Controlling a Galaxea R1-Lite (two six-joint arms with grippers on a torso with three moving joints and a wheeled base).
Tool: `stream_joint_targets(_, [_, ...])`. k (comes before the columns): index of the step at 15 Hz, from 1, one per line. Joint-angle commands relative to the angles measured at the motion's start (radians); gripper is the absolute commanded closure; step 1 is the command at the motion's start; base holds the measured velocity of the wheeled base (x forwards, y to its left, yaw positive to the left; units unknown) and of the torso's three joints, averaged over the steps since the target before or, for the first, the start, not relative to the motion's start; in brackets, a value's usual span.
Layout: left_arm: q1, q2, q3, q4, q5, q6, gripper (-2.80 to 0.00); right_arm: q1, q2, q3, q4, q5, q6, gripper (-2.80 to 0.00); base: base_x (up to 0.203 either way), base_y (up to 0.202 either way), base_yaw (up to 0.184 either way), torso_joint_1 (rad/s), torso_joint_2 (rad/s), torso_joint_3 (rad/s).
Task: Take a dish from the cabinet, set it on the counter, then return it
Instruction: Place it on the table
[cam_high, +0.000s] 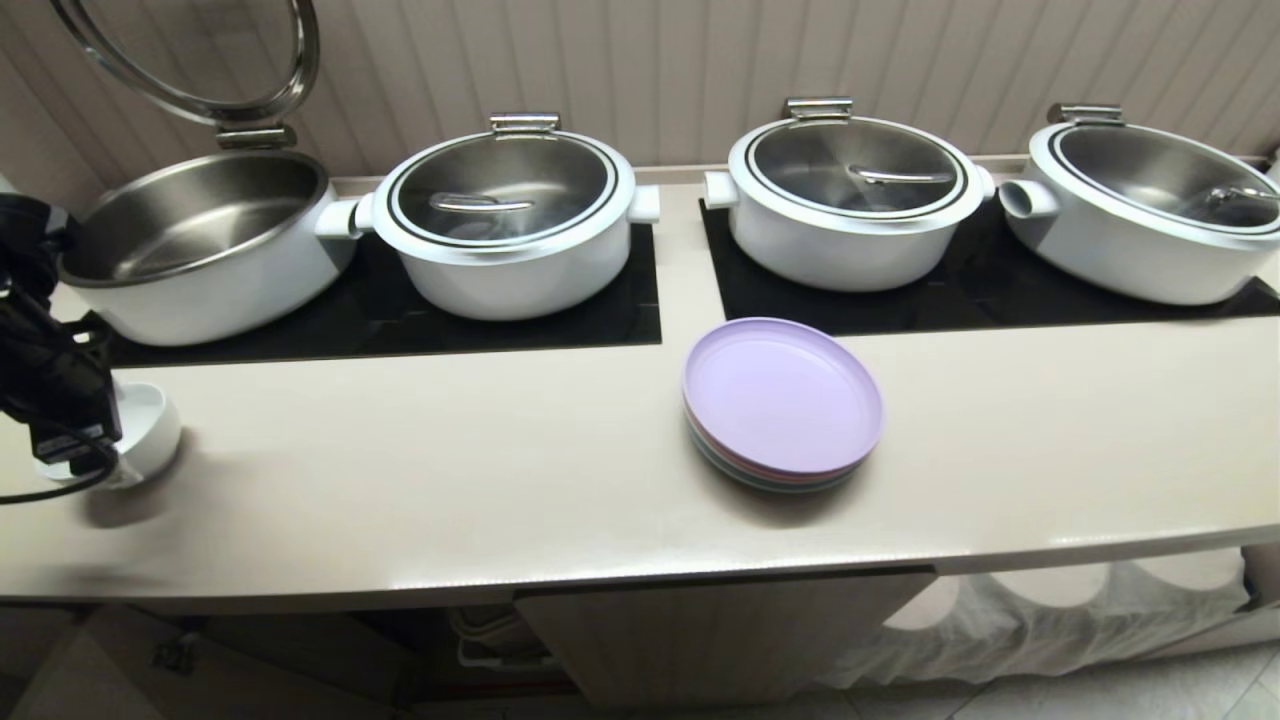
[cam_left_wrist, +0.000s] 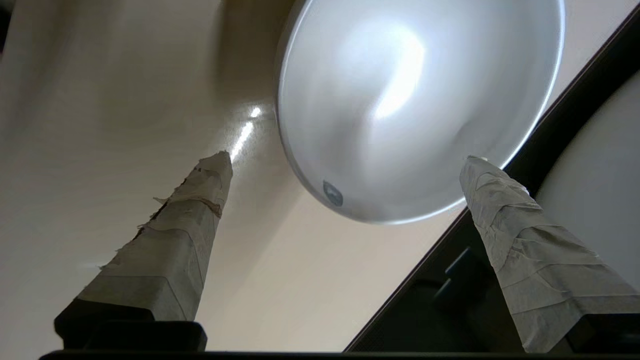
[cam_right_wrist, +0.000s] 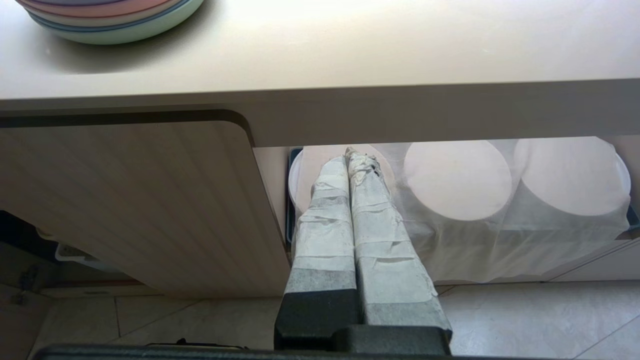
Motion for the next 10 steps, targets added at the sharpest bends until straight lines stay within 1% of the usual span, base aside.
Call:
stream_joint_targets(1, [-0.008, -0.034, -0.004, 0.006, 0.0, -0.009, -2.8, 0.0, 0.0, 0.0, 0.0, 0.0, 0.0, 0.0, 0.0, 0.0, 0.0, 0.0, 0.0, 0.0])
stream_joint_targets(2, [-0.017, -0.056, -0.007, 0.006, 0.002, -0.003, -2.8, 0.0, 0.0, 0.0, 0.0, 0.0, 0.0, 0.0, 0.0, 0.0, 0.0, 0.0, 0.0, 0.0])
stream_joint_targets(3, [-0.03, -0.076, -0.005, 0.005, 0.008, 0.036, -2.8, 0.0, 0.0, 0.0, 0.0, 0.0, 0.0, 0.0, 0.0, 0.0, 0.0, 0.0, 0.0, 0.0])
stream_joint_targets(4, [-0.041, -0.086, 0.003, 0.007, 0.029, 0.072, -2.8, 0.001, 0.0, 0.0, 0.0, 0.0, 0.0, 0.0, 0.0, 0.0, 0.0, 0.0, 0.0, 0.0])
stream_joint_targets(5, [-0.056, -0.097, 0.009, 0.007, 0.067, 0.094, -2.8, 0.0, 0.0, 0.0, 0.0, 0.0, 0.0, 0.0, 0.0, 0.0, 0.0, 0.0, 0.0, 0.0])
stream_joint_targets(6, [-0.065, -0.109, 0.012, 0.007, 0.087, 0.12, -2.8, 0.001, 0.0, 0.0, 0.0, 0.0, 0.0, 0.0, 0.0, 0.0, 0.0, 0.0, 0.0, 0.0])
stream_joint_targets(9, [-0.09, -0.157, 0.012, 0.007, 0.098, 0.176, -2.8, 0.0, 0.0, 0.0, 0.0, 0.0, 0.0, 0.0, 0.0, 0.0, 0.0, 0.0, 0.0, 0.0])
stream_joint_targets(10, [-0.095, -0.17, 0.015, 0.007, 0.1, 0.209, -2.8, 0.0, 0.0, 0.0, 0.0, 0.0, 0.0, 0.0, 0.0, 0.0, 0.0, 0.0, 0.0, 0.0])
